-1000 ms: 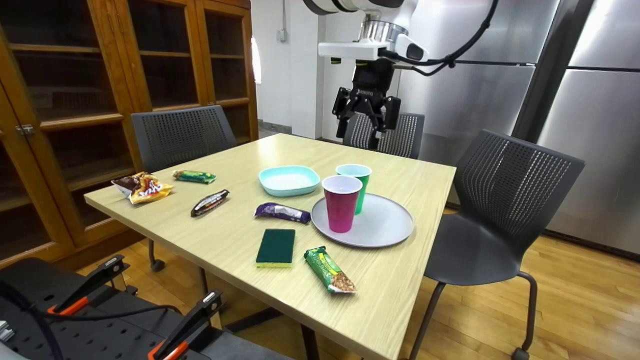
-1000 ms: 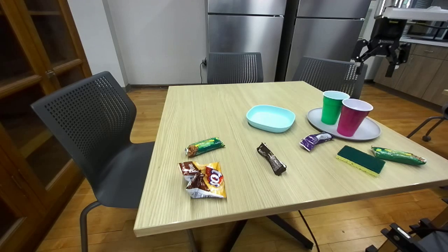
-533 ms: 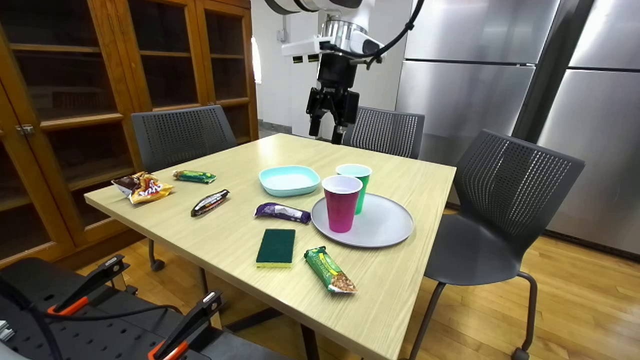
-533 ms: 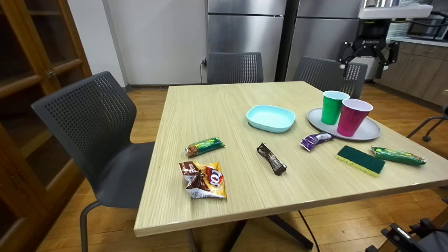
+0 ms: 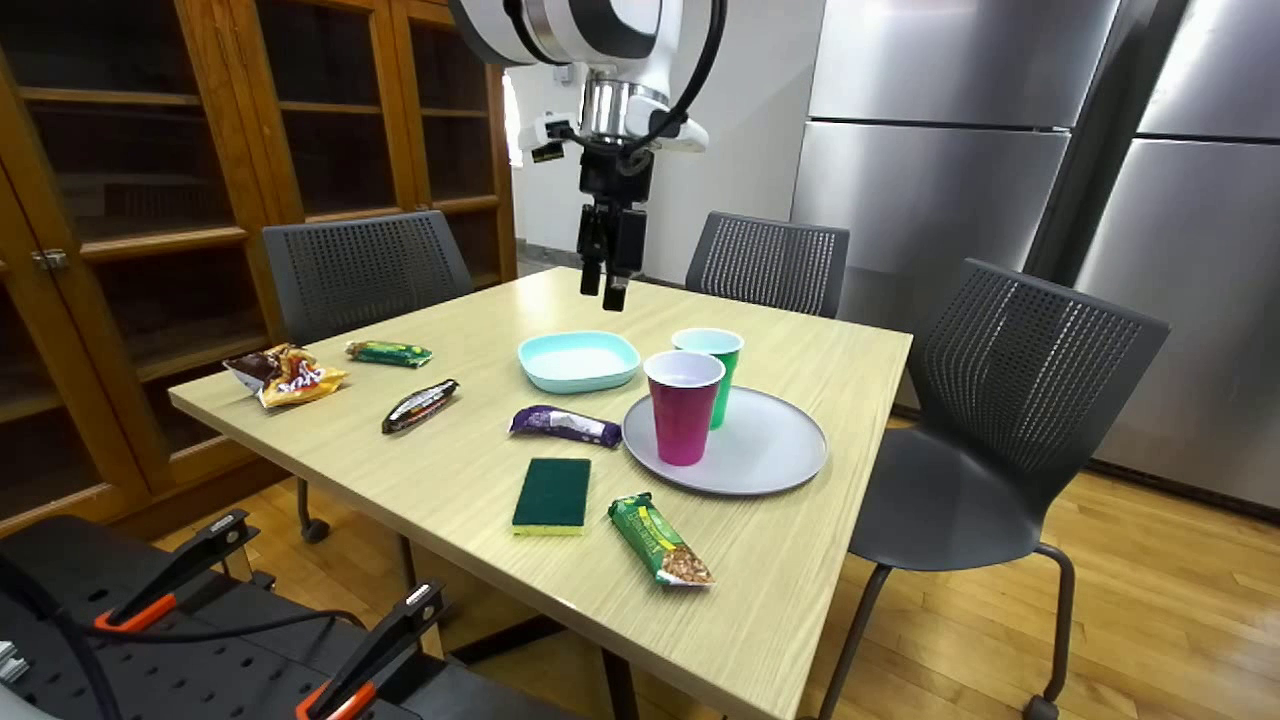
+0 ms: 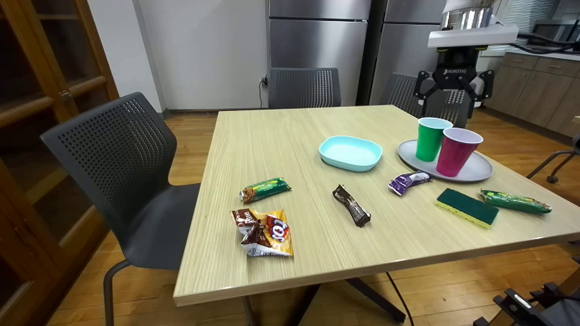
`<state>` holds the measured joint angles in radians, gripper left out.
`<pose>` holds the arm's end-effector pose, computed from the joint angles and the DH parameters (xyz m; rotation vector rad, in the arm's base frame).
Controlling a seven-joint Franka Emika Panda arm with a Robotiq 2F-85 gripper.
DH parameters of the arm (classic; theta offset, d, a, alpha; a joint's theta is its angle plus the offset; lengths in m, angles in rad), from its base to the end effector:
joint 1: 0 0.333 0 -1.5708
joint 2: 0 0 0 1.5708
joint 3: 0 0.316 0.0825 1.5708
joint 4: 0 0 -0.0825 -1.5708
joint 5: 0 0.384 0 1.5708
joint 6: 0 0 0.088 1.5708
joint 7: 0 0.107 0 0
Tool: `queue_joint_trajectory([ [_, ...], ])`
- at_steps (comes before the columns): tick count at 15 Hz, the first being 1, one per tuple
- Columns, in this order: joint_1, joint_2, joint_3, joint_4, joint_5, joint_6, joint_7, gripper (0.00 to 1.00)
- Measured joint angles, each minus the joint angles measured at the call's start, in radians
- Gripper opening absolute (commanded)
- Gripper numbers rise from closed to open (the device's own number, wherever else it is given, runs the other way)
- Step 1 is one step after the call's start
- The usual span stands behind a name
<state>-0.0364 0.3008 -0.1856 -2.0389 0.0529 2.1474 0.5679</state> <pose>0.5588 -0.1219 0.2836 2.8278 -1.2289 -0.2801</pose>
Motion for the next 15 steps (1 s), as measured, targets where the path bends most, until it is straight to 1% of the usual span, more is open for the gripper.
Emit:
queue_joint_trajectory([
  [5, 0.027, 0.012, 0.0, -0.053, 0.0, 0.081, 0.135, 1.0],
  [8, 0.033, 0.028, 0.0, -0.069, 0.0, 0.097, 0.203, 1.0],
  [15, 0.035, 0.039, 0.0, -0.076, -0.001, 0.097, 0.207, 1.0],
])
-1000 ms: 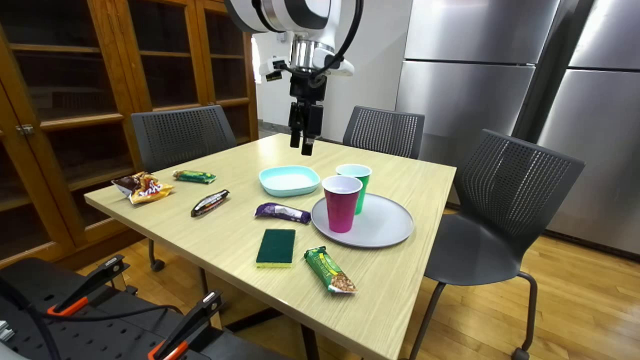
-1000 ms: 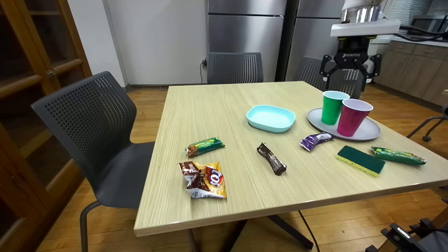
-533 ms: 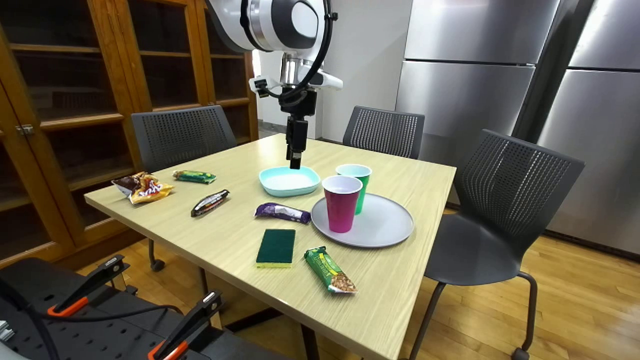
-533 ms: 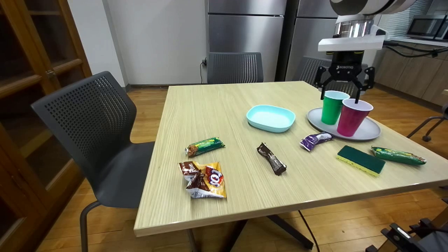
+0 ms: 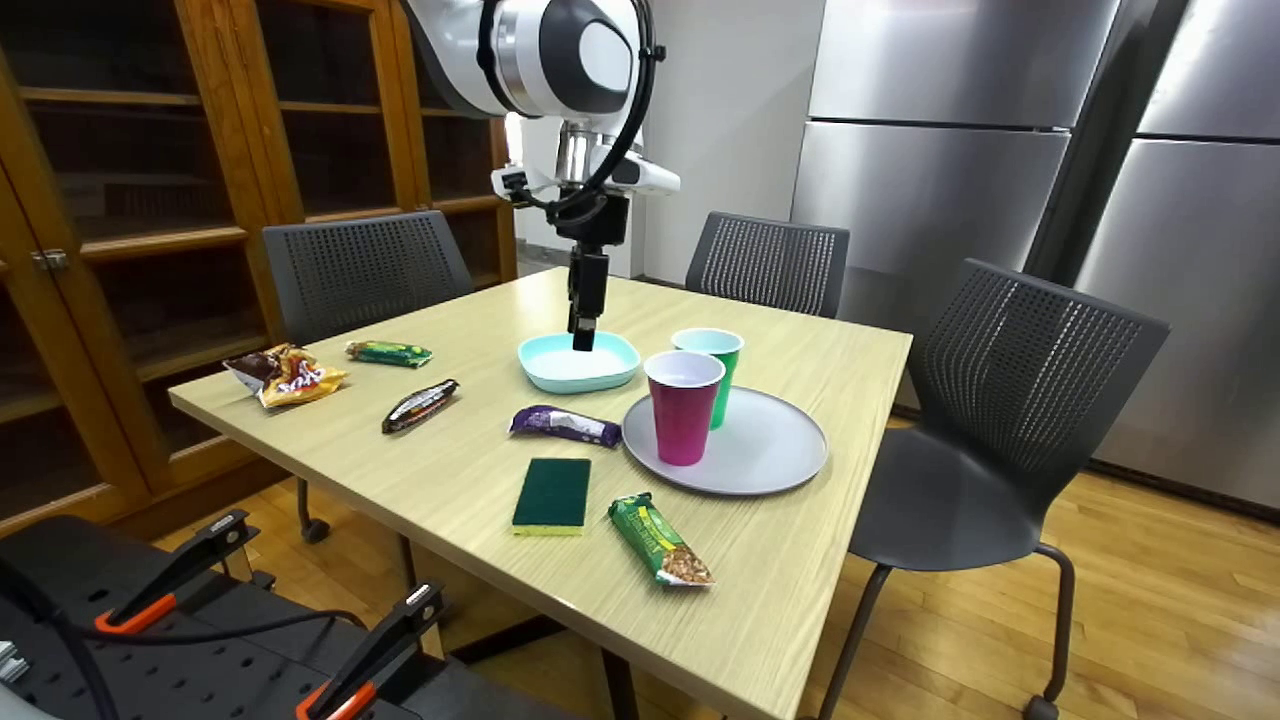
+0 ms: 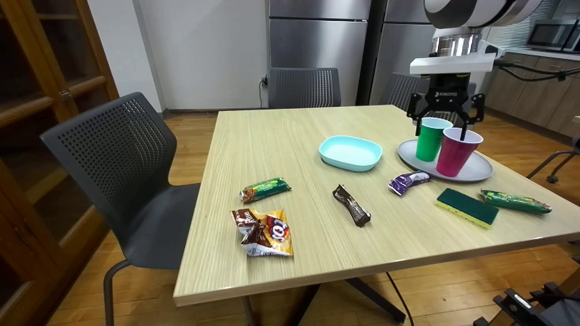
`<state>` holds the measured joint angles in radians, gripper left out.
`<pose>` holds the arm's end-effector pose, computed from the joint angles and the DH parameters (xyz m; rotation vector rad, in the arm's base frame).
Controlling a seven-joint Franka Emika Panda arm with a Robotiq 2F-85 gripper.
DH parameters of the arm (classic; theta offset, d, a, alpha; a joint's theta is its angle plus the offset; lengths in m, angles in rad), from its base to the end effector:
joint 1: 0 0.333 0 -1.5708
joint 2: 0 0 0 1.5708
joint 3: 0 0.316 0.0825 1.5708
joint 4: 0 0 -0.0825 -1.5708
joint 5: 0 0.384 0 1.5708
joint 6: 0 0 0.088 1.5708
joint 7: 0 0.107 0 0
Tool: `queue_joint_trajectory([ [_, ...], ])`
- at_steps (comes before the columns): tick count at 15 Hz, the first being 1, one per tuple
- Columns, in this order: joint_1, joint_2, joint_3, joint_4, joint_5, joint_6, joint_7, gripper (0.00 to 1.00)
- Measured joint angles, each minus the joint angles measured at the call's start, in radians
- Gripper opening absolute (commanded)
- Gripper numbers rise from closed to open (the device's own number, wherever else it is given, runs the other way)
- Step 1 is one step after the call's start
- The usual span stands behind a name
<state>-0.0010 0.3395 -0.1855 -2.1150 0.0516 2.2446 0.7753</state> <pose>0.5454 -0.1014 0.2391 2.6767 -1.4520 -0.2857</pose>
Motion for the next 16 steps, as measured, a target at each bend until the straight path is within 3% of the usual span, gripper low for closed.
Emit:
queue_joint_trajectory([
  [7, -0.001, 0.047, 0.003, -0.015, 0.037, 0.028, 0.055, 1.0],
  [16, 0.0, 0.146, 0.02, -0.022, 0.138, 0.175, 0.112, 1.0],
])
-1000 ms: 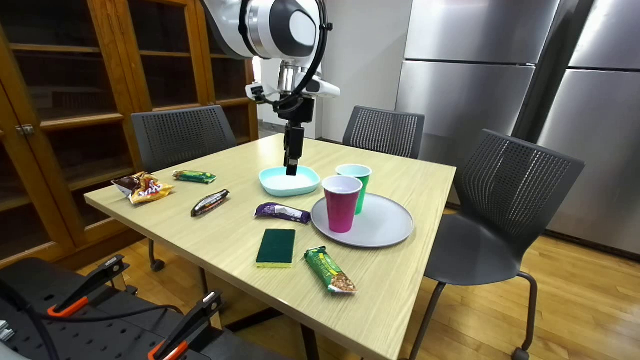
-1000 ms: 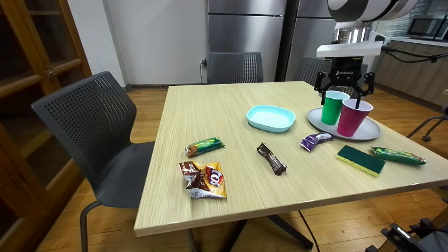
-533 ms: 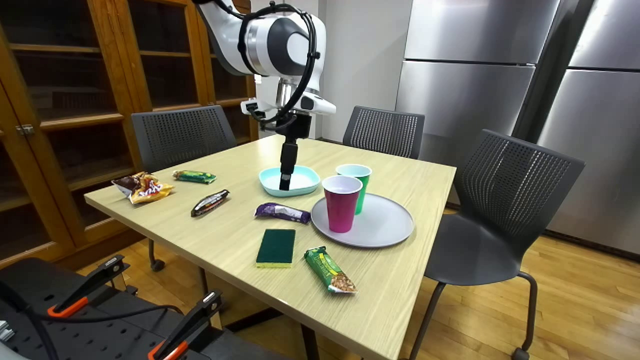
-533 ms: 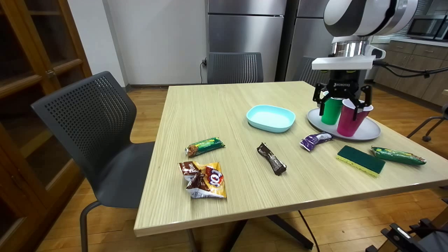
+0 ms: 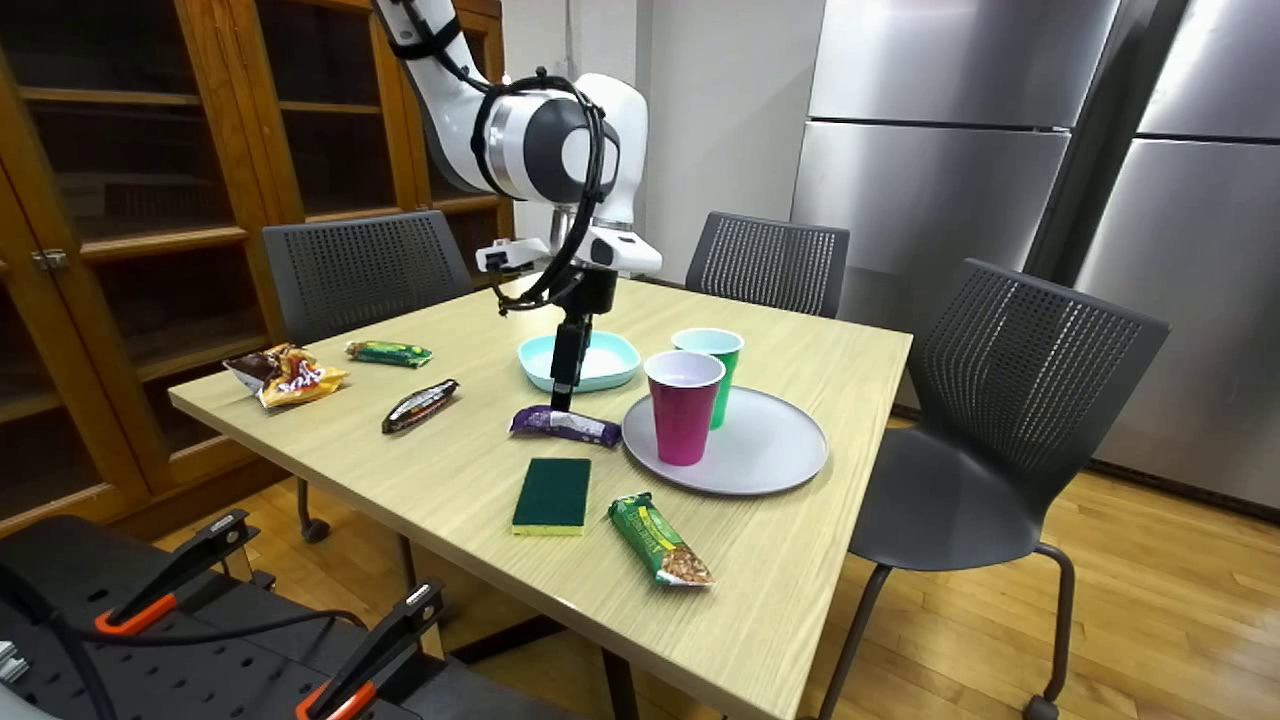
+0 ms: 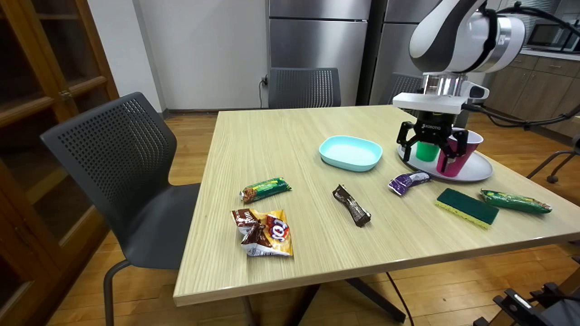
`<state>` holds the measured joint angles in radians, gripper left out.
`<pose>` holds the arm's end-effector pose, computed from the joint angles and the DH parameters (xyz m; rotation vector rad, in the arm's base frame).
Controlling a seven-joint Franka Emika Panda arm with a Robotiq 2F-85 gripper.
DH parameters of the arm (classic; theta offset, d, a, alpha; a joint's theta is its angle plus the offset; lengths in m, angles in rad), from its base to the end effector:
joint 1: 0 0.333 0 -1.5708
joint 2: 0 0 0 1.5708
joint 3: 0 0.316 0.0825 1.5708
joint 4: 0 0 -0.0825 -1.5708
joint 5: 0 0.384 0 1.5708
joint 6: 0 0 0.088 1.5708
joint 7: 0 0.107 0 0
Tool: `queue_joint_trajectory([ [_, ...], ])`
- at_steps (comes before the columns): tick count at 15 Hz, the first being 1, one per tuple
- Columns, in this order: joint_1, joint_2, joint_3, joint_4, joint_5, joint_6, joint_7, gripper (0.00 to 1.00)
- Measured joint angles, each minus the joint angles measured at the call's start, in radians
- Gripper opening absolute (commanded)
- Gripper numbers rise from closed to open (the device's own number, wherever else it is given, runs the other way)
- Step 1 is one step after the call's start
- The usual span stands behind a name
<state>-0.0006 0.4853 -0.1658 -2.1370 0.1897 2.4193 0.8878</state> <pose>0.5405 -0.0927 0.1626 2.5531 -1.7420 -0.2943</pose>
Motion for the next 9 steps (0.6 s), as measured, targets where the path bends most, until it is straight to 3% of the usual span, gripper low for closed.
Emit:
queue_joint_trajectory([
  [6, 0.0, 0.07, 0.0, 0.016, 0.052, 0.074, 0.066, 1.0],
  [7, 0.0, 0.08, 0.0, 0.019, 0.053, 0.081, 0.075, 0.75],
  [9, 0.0, 0.095, 0.0, 0.026, 0.053, 0.09, 0.087, 0.66],
])
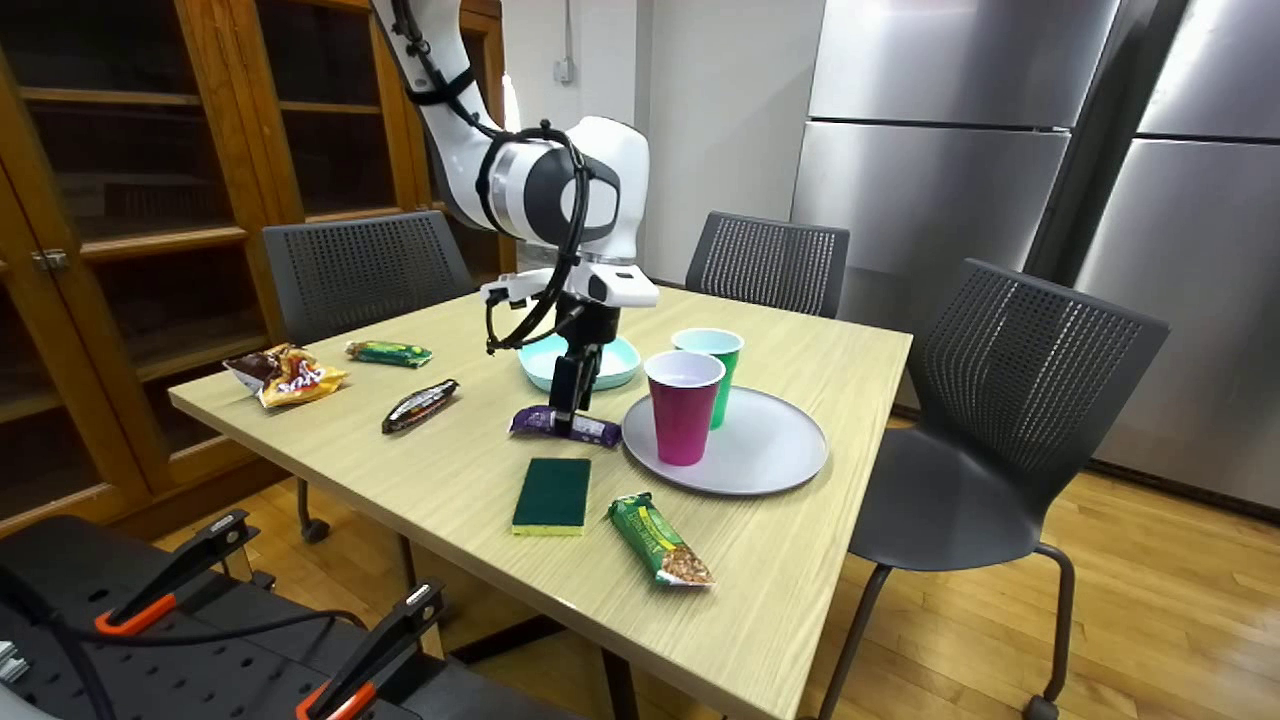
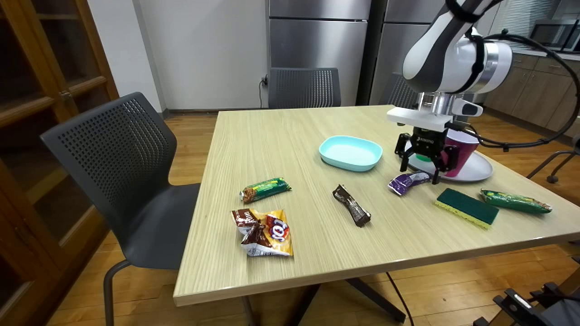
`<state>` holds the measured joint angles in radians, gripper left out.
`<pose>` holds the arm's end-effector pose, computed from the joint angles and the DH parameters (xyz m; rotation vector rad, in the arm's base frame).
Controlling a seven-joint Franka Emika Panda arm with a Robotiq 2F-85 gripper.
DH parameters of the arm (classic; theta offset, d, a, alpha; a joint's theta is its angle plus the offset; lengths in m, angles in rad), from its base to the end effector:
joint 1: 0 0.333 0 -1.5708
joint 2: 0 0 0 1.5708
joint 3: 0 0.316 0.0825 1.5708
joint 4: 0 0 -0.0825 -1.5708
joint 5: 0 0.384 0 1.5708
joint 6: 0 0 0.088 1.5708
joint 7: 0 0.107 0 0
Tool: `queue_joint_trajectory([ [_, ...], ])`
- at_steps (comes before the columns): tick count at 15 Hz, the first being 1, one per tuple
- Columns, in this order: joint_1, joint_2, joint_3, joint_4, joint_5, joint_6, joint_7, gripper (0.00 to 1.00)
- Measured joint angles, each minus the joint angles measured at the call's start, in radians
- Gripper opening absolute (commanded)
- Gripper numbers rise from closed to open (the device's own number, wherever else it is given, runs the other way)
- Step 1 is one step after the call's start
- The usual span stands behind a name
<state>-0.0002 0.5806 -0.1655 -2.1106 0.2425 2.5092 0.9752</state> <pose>0.5439 -0.0970 0.1254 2.4370 -1.9108 -0.2564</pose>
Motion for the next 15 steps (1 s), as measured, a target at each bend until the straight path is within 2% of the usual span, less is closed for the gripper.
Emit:
queue_joint_trajectory([
  [8, 0.001, 0.027, 0.0, 0.02, 0.0, 0.007, 0.014, 0.03],
  [15, 0.004, 0.026, 0.0, 0.025, 0.0, 0.007, 0.022, 0.04],
])
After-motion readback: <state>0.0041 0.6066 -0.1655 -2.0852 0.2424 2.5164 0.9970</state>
